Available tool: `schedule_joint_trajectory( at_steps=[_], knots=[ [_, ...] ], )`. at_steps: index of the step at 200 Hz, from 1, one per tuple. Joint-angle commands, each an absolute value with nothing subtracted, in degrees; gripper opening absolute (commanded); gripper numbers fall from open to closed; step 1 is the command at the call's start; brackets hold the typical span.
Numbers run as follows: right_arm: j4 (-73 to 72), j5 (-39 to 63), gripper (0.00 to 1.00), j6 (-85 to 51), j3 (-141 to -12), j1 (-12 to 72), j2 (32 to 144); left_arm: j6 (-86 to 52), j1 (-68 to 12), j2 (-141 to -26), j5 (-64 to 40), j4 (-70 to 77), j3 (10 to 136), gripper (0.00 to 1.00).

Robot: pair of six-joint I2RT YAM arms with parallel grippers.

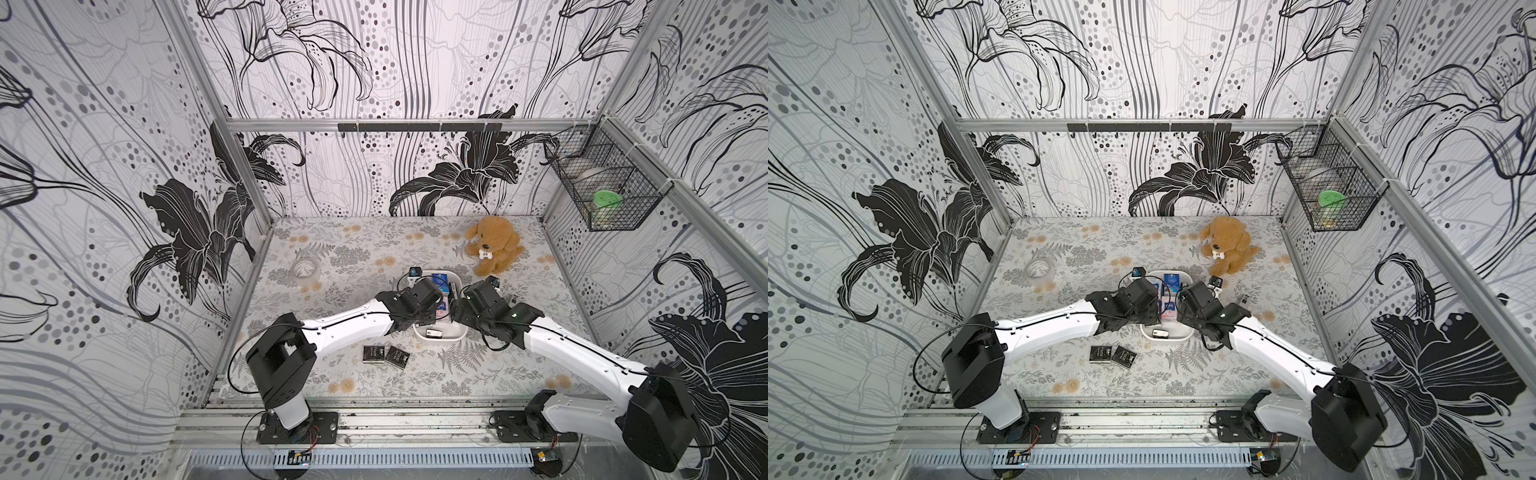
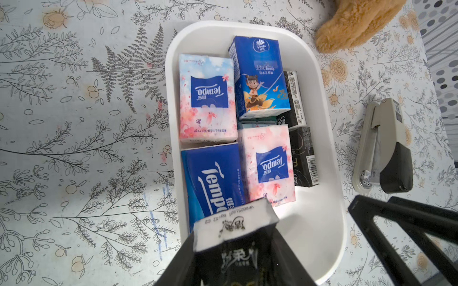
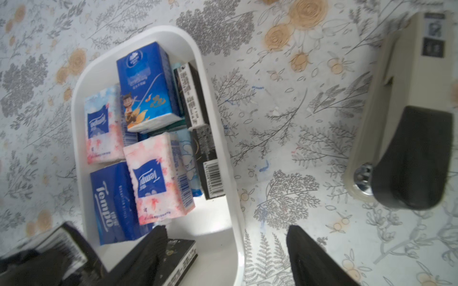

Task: Put the pocket tissues into the storage box
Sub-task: Place the pocket tissues in the storage box, then move the storage box to the center of the board.

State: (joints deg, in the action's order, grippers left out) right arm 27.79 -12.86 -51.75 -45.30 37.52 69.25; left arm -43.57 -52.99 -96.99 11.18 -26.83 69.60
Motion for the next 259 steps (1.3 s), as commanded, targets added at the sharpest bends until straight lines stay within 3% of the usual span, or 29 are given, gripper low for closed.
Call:
schedule_joint_trajectory(
  at_steps=[1, 44, 83, 107, 140, 181, 259],
  knots=[
    [24.99, -7.61, 0.81, -48.99, -44.47, 37.44, 69.68, -42.89, -53.26, -98.67, 13.48, -24.96, 69.33, 0.44],
    [24.18, -4.42, 0.81, -46.63, -45.24, 37.44, 69.17, -43.57, -53.21, -99.17, 11.03, -25.25, 69.61, 0.56],
    [20.76, 1.85, 0.64, -44.57, -46.49, 37.44, 70.55, -46.00, -51.10, -94.27, 9.57, -26.82, 68.56, 0.69],
    [18.60, 5.63, 0.60, -43.78, -47.58, 37.78, 72.12, -48.09, -45.81, -89.43, 6.89, -25.75, 65.67, 0.71],
    [16.17, 10.28, 0.61, -43.38, -50.52, 40.88, 76.03, -47.41, -36.48, -84.36, 3.98, -24.64, 62.03, 0.73],
    [16.70, 11.63, 0.68, -44.16, -54.93, 47.00, 82.98, -46.24, -28.11, -82.42, 0.43, -25.34, 58.99, 0.73],
    [21.59, 4.16, 0.72, -42.82, -58.74, 47.37, 88.91, -46.43, -24.49, -79.80, -1.36, -24.69, 55.46, 0.73]
  ],
)
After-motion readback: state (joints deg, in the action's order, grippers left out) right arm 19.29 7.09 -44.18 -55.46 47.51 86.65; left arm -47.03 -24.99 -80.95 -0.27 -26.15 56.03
